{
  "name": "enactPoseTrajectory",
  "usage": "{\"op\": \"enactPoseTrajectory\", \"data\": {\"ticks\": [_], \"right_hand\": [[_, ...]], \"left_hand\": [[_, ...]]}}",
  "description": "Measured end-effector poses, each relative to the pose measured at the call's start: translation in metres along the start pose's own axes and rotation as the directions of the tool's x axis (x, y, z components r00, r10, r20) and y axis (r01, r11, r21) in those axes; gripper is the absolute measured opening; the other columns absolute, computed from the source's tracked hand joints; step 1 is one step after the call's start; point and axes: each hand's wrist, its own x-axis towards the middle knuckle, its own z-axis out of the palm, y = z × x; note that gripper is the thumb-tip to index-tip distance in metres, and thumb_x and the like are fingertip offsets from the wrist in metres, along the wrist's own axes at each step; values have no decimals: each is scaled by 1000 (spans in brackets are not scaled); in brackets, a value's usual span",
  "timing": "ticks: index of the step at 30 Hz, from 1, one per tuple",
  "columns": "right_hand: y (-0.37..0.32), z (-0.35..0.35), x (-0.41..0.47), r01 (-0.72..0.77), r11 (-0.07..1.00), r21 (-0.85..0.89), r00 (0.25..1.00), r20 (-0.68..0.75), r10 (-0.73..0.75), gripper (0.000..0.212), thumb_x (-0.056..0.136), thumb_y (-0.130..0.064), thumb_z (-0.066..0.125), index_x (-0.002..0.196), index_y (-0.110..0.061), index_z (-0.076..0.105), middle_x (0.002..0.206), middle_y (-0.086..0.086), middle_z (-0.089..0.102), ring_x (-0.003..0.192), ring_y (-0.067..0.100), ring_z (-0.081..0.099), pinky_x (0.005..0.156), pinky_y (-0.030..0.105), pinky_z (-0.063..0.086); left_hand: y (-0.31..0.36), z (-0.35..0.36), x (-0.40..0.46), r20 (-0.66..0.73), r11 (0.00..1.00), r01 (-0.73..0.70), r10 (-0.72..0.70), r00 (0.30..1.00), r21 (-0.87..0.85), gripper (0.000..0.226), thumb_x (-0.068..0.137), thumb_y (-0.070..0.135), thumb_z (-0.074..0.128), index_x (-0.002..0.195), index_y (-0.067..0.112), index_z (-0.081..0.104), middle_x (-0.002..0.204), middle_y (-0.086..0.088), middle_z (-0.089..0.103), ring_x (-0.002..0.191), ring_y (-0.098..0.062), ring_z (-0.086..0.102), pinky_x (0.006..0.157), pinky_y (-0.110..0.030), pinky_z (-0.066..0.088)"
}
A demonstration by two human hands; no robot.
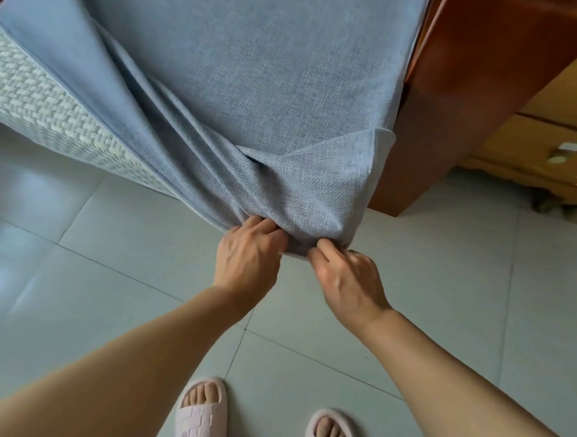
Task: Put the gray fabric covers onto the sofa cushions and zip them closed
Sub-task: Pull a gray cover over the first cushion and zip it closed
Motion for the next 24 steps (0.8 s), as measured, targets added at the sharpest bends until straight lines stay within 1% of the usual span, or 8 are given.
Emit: {"op": "enactPoseTrajectory", "data": {"ticks": [2, 4, 7, 10, 14, 18, 21, 24], "right_hand": [[4, -4, -12, -97, 993, 70, 994, 49, 93, 18, 67, 7, 57, 72, -9, 60, 75, 6, 56, 56, 27, 56, 42, 28, 40], [6, -10, -19, -224, 968, 111, 973, 88, 215, 23, 65, 4, 70, 82, -10, 62, 81, 6, 58, 66, 28, 59, 48, 28, 45], [6, -26, -11, -348, 918, 189, 937, 51, 345, 20, 72, -5, 73, 86, -9, 59, 86, 9, 56, 70, 29, 59, 52, 26, 39], [6, -46, 7, -422, 861, 284, 892, -36, 450, 23, 76, -12, 73, 83, -9, 51, 87, 9, 50, 67, 28, 54, 53, 24, 32], [5, -73, 41, -278, 941, 195, 954, -56, 294, 25, 69, -7, 74, 81, -8, 52, 85, 10, 51, 68, 30, 53, 54, 30, 40], [-4, -80, 72, -101, 987, 127, 991, 98, 88, 33, 57, 4, 73, 84, -8, 57, 87, 9, 53, 78, 30, 54, 63, 35, 47], [-22, -76, 90, -40, 991, 126, 980, 197, 14, 37, 56, 8, 63, 88, -7, 57, 90, 10, 53, 83, 31, 54, 67, 37, 48], [-44, -67, 107, -16, 992, 123, 968, 249, -16, 46, 53, 4, 66, 96, -10, 55, 98, 8, 53, 90, 28, 54, 76, 35, 47]], "left_hand": [[6, 0, -10, 17, 983, 181, -181, 983, -42, 22, 64, 13, 79, 83, 18, 69, 89, 3, 64, 87, -24, 58, 72, -33, 43], [14, -1, -13, 54, 921, 359, -355, 933, -151, 20, 76, 19, 73, 95, 18, 67, 97, 3, 63, 89, -21, 57, 80, -35, 44], [31, -8, -2, 118, 750, 547, -546, 829, -371, 16, 81, 24, 69, 89, 15, 58, 91, 1, 62, 81, -20, 57, 76, -37, 48], [44, -22, 13, 215, 566, 693, -684, 697, -446, 25, 84, 32, 66, 91, 13, 52, 86, 2, 60, 81, -17, 56, 71, -29, 43], [47, -47, 31, 326, 346, 789, -770, 548, -508, 32, 86, 32, 65, 103, 13, 45, 96, -1, 60, 91, -20, 57, 79, -30, 45], [32, -65, 46, 353, 136, 848, -867, 353, -513, 31, 86, 22, 61, 107, 13, 40, 109, -9, 58, 97, -28, 58, 88, -41, 49], [9, -81, 56, 312, 51, 862, -920, 237, -504, 41, 86, 14, 56, 122, 11, 36, 126, -13, 44, 109, -32, 51, 96, -47, 44], [-29, -94, 60, 316, -17, 873, -936, 158, -487, 50, 87, 11, 53, 131, 12, 29, 134, -14, 38, 115, -34, 48, 99, -48, 42]]}}
